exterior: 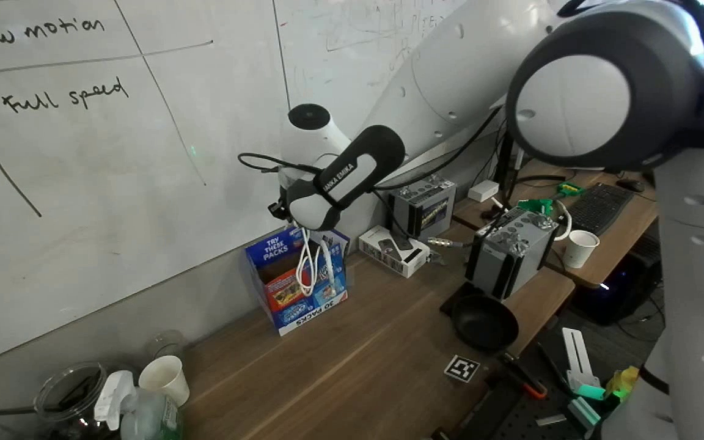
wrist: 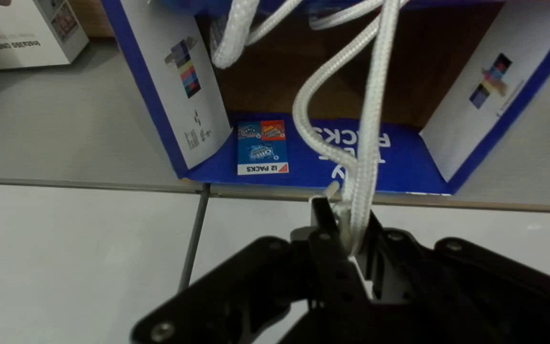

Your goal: Put the ropes in the box

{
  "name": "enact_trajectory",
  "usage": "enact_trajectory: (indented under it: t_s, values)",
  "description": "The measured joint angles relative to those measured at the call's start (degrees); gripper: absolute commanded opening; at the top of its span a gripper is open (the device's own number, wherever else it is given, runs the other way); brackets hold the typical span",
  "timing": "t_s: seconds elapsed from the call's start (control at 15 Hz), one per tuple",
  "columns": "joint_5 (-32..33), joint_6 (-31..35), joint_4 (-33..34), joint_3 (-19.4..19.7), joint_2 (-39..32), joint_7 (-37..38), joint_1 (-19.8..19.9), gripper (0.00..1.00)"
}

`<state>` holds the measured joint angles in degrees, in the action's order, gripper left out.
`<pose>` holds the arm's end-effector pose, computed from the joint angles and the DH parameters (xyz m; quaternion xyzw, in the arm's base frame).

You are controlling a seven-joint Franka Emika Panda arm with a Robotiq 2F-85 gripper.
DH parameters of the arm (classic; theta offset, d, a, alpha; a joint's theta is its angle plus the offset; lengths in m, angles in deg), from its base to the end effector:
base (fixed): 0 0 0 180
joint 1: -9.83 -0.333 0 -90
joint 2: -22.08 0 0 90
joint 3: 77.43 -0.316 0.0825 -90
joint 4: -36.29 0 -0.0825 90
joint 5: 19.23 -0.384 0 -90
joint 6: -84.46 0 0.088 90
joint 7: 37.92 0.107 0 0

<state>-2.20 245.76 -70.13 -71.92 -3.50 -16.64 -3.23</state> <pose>0.6703 0.1099 0.3355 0.9632 0.0183 0.2659 0.0351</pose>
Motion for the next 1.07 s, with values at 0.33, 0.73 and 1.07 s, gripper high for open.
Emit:
enact_trajectory:
  t_s: [0.33, 0.73, 1.07]
  values:
    - [-0.4, -1.0, 9.9, 3.2, -12.1, 0.0, -0.7, 0.15]
    - [-2.0, -6.8, 20.7, 4.9, -21.5, 0.0, -0.4, 0.15]
    - [-2.6, -10.7, 25.8, 5.2, -24.7, 0.0, -0.3, 0.4]
